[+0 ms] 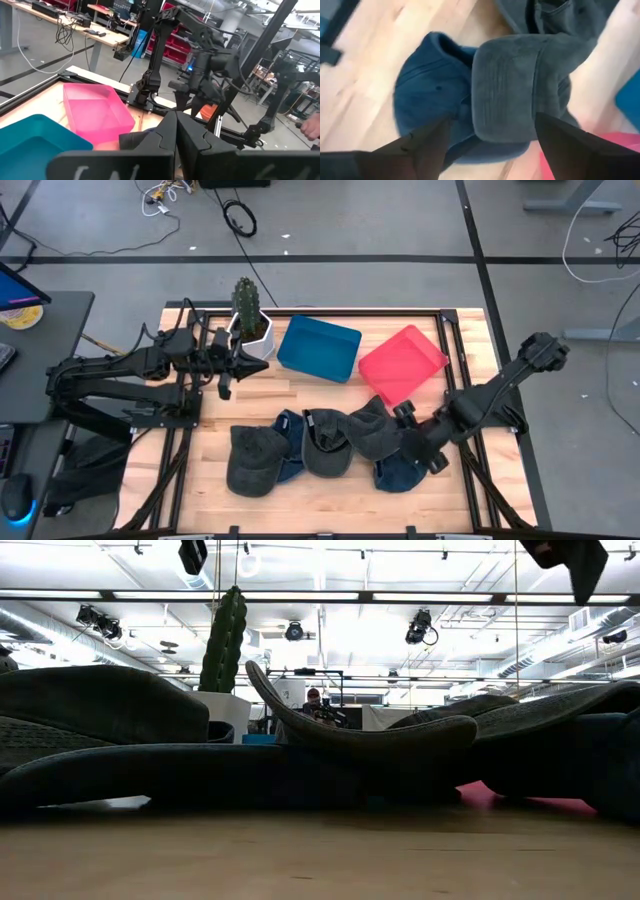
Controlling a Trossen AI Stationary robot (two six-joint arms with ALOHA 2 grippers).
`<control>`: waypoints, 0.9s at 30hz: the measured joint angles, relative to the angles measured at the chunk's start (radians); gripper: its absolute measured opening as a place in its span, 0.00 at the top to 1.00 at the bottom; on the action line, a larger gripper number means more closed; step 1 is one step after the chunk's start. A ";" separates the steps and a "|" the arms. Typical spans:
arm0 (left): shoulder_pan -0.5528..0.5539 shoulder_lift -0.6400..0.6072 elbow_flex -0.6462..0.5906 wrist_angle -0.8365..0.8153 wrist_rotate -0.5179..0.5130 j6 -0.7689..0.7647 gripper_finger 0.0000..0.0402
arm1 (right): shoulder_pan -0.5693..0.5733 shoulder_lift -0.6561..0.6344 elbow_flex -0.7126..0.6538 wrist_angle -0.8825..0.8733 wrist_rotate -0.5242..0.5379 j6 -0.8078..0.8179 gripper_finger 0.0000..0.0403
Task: Pick & Place hat
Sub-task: Put the right black cap into the blue bin
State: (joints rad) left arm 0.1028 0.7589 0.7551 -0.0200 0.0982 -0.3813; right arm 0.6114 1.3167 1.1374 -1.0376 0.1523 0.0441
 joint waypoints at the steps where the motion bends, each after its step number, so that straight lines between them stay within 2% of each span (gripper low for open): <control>1: 0.000 0.000 0.000 -0.002 0.000 0.000 0.98 | 0.014 0.014 0.000 0.009 0.023 0.010 0.27; 5: 0.000 0.000 0.000 -0.001 -0.007 0.001 0.98 | 0.070 0.064 0.000 0.011 0.113 0.087 0.29; 10: 0.000 0.000 0.000 -0.001 -0.030 0.003 0.98 | 0.124 0.115 0.000 0.013 0.141 0.172 0.33; 21: 0.000 0.000 0.000 0.000 -0.031 0.002 0.98 | 0.175 0.193 0.000 -0.007 0.306 0.315 0.35; 27: 0.000 0.000 0.000 0.000 -0.031 0.002 0.98 | 0.178 0.211 0.000 0.006 0.313 0.319 0.35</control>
State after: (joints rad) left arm 0.1028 0.7591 0.7551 -0.0200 0.0677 -0.3790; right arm 0.7898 1.5274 1.1374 -1.0316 0.4657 0.3627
